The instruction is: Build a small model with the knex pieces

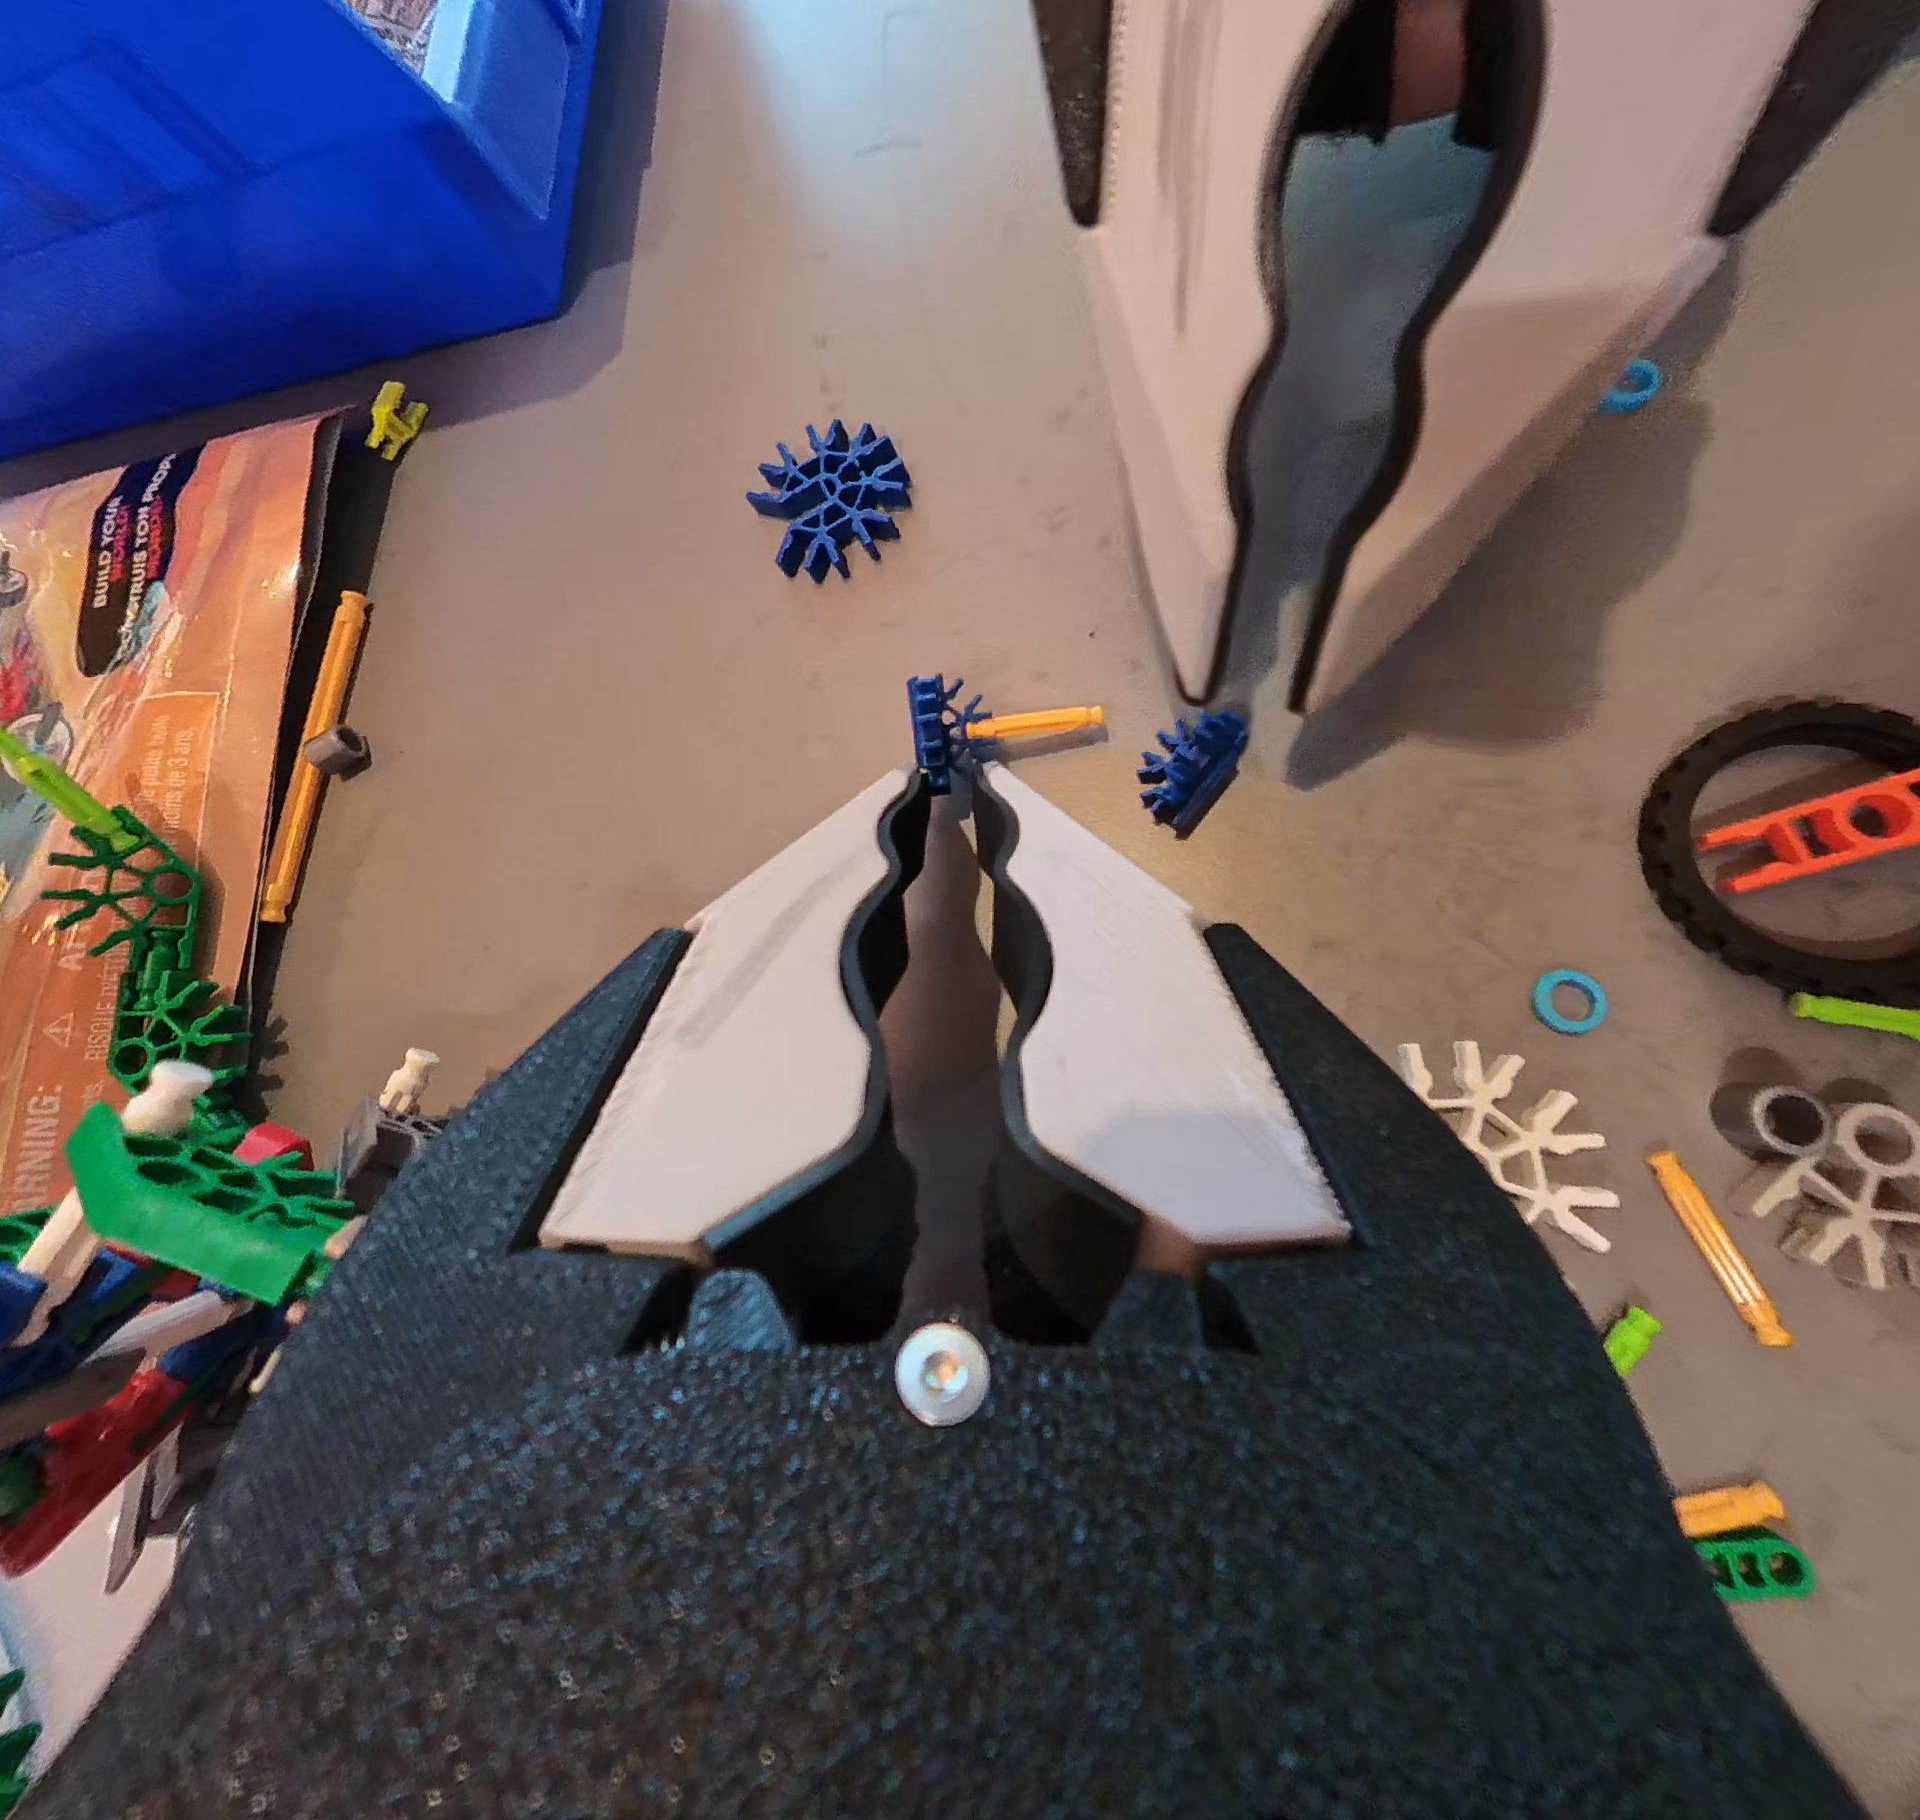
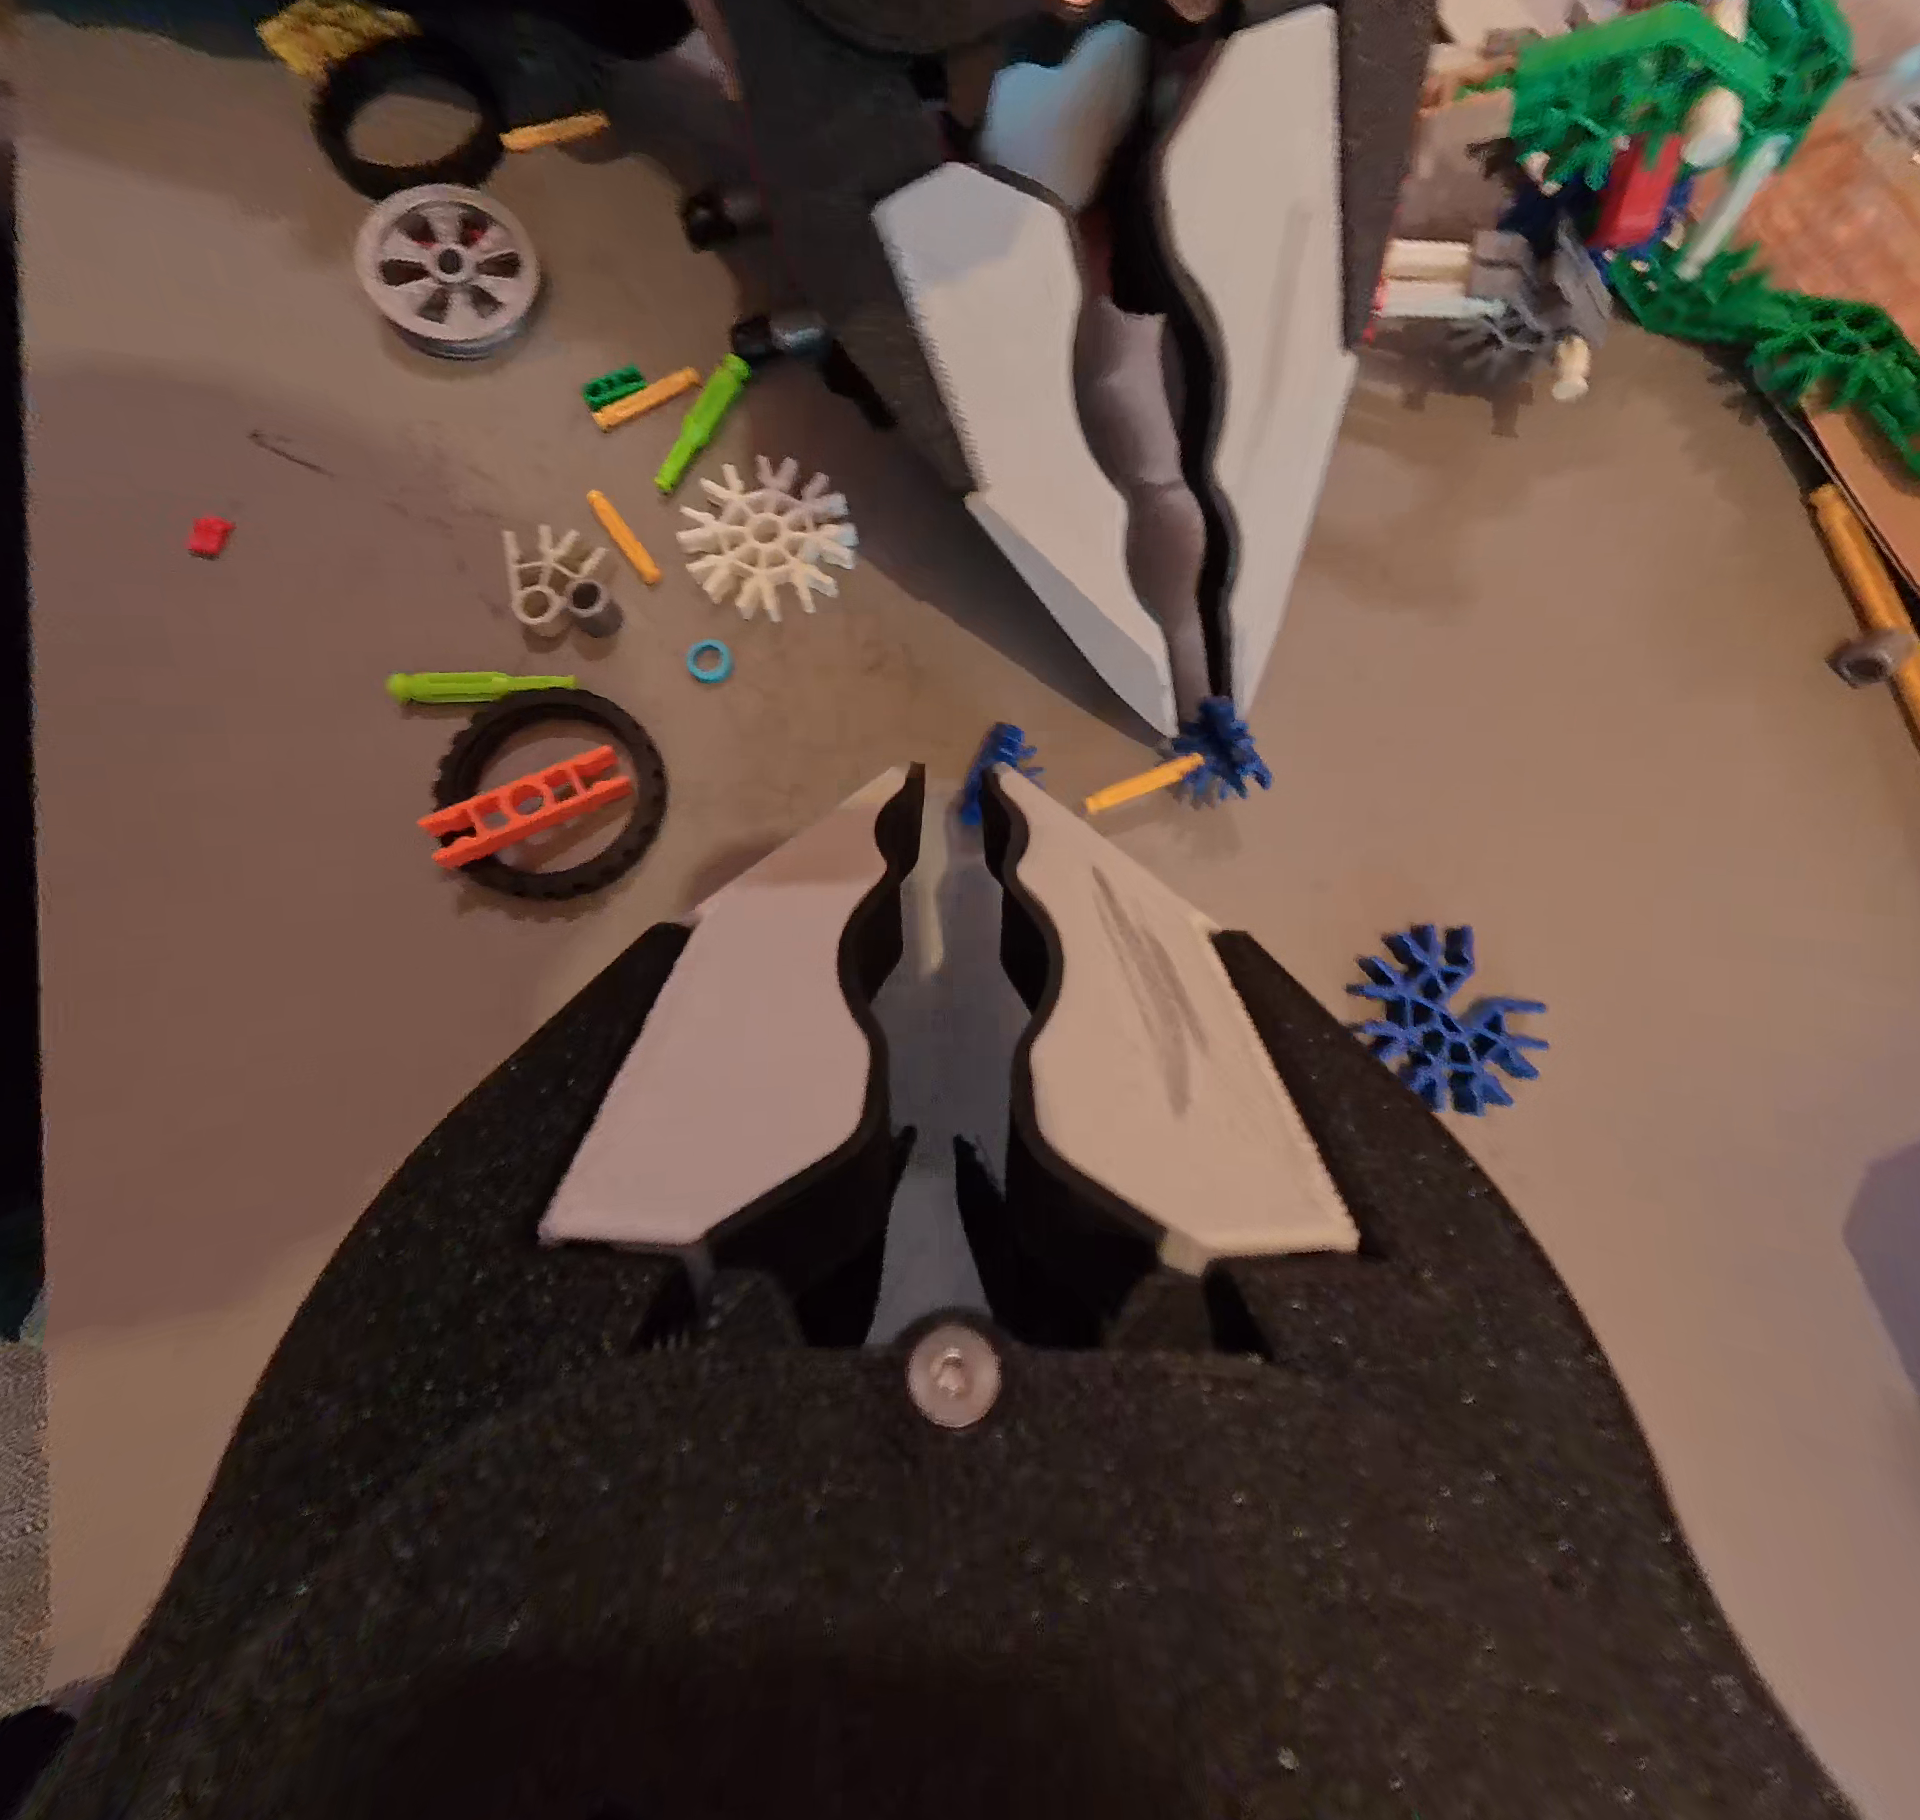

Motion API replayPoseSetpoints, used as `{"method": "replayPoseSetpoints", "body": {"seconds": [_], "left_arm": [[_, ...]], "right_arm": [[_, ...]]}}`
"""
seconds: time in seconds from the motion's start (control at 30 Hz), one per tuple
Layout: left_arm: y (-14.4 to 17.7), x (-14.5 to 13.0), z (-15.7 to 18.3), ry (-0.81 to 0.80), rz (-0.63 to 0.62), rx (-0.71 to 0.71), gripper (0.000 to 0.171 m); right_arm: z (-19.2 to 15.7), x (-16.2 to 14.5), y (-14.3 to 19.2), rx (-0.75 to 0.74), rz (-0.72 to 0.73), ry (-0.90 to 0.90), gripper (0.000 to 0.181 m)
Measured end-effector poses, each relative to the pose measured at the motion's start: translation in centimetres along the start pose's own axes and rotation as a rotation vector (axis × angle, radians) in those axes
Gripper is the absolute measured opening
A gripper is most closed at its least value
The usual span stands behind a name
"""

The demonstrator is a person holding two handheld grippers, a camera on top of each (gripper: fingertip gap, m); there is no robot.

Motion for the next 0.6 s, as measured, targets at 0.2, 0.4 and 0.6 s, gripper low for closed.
{"method": "replayPoseSetpoints", "body": {"seconds": [0.2, 0.4, 0.6], "left_arm": [[0.0, -0.1, 0.1, -0.006, -0.006, -0.018, 0.006], [0.2, -0.1, 0.3, -0.011, -0.008, -0.037, 0.006], [0.4, -0.3, 0.2, -0.007, -0.01, -0.041, 0.006]], "right_arm": [[-0.8, 0.0, -0.7, 0.045, -0.026, 0.039, 0.004], [-0.2, -0.6, -0.7, 0.008, -0.065, 0.017, 0.003], [0.0, -0.8, -0.7, -0.01, -0.076, 0.016, 0.002]]}}
Point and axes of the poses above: each gripper's, where its closed fingertips meet, y back along the fingers, x out of its top, z = x × y across the jaws, the point moved 7 cm from there along y, back along the fingers, and after that the axes turned 11 degrees about y, right-handed, at the moved point
